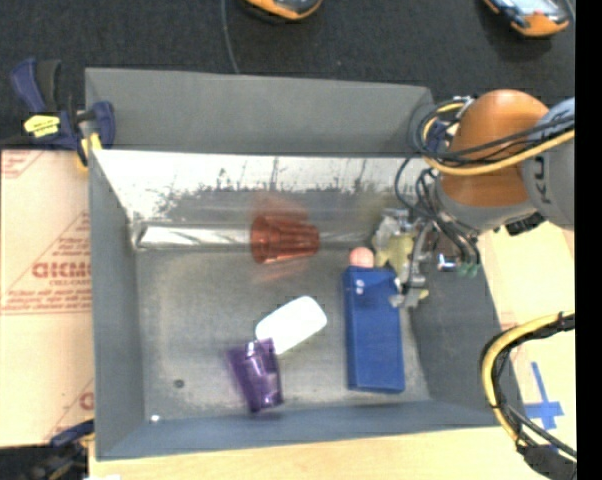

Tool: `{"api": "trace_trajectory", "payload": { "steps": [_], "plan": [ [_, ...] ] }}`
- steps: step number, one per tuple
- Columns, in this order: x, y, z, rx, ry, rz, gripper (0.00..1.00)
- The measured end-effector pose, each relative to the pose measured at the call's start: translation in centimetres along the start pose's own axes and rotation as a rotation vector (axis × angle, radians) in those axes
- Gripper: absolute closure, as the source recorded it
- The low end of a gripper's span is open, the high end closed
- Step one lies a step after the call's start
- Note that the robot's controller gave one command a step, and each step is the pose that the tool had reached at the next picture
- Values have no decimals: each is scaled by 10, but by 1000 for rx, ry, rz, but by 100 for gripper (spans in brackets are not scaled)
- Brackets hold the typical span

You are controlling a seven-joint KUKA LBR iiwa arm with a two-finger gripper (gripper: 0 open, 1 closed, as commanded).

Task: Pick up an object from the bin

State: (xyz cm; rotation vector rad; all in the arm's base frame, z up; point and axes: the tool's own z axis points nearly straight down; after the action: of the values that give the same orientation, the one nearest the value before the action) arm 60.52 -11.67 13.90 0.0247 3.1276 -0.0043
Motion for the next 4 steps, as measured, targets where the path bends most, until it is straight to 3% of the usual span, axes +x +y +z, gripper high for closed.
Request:
{"api": "trace_trajectory", "payload": {
  "steps": [1,2,4],
  "plan": [
    [-8,-8,71,-1,-3,135,0],
    [-11,-2,62,6,-29,58,100],
    [-11,-2,52,7,-30,58,100]
  ]
}}
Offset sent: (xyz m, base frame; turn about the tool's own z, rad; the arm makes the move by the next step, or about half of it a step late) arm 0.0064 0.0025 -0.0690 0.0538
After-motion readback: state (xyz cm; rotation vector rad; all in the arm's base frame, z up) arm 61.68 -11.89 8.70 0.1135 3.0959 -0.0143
